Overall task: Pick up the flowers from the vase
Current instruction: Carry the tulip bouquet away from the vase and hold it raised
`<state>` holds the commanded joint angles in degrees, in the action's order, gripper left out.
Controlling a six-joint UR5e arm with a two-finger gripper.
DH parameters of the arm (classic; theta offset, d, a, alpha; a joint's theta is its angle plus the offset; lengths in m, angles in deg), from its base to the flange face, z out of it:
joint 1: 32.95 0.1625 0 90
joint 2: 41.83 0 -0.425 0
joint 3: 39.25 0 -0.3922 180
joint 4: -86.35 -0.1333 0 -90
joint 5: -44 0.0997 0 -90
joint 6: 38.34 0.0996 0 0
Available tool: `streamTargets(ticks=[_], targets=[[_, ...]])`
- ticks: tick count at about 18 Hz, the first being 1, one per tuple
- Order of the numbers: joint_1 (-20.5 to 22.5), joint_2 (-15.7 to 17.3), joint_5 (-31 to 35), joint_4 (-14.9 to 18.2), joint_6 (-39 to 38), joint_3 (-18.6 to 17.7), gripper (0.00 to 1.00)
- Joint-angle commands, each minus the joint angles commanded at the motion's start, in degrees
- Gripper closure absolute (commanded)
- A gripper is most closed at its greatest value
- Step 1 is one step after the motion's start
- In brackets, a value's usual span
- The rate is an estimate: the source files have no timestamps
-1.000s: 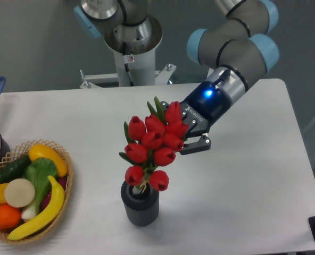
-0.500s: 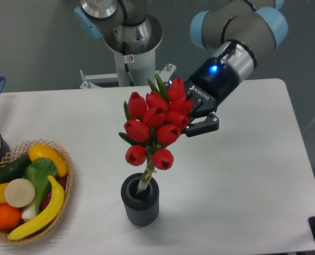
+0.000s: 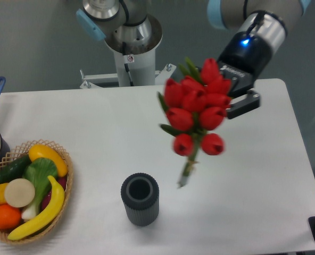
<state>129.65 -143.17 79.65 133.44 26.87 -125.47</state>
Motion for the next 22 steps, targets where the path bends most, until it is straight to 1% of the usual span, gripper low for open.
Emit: streamTargets(ticks=[2, 4, 5, 6, 7, 9, 10, 12, 13, 14, 17, 19, 22], targets=[[0.4, 0.0, 3.2, 2.4, 0.3, 0.4, 1.00], [0.4, -0.2, 6.4, 2.8, 0.4, 1.2, 1.00], [0.7, -1.0, 9.6, 3.0, 0.3, 1.9, 1.00], [0.3, -1.7, 14.1, 3.6, 0.3, 2.7, 1.00], [-0.7, -2.5, 18.6, 4.8, 0.4, 3.5, 1.00], [-4.6, -4.2, 25.4, 6.5, 0.4, 5.9, 1.00], [-5.5, -4.5, 28.8, 7.9, 0.4, 6.6, 1.00], [-7.1, -5.3, 34.8, 11.9, 0.4, 7.7, 1.00], [-8.1, -5.7, 36.8, 13.4, 0.4, 7.9, 1.00], [-8.7, -5.9, 38.5, 13.9, 0.4, 7.9, 1.00], [-9.3, -6.7, 41.4, 14.8, 0.5, 6.9, 1.00], [-9.7, -6.9, 43.4, 15.4, 0.6, 5.5, 1.00], [-10.0, -7.3, 47.8, 16.2, 0.6, 4.1, 1.00]])
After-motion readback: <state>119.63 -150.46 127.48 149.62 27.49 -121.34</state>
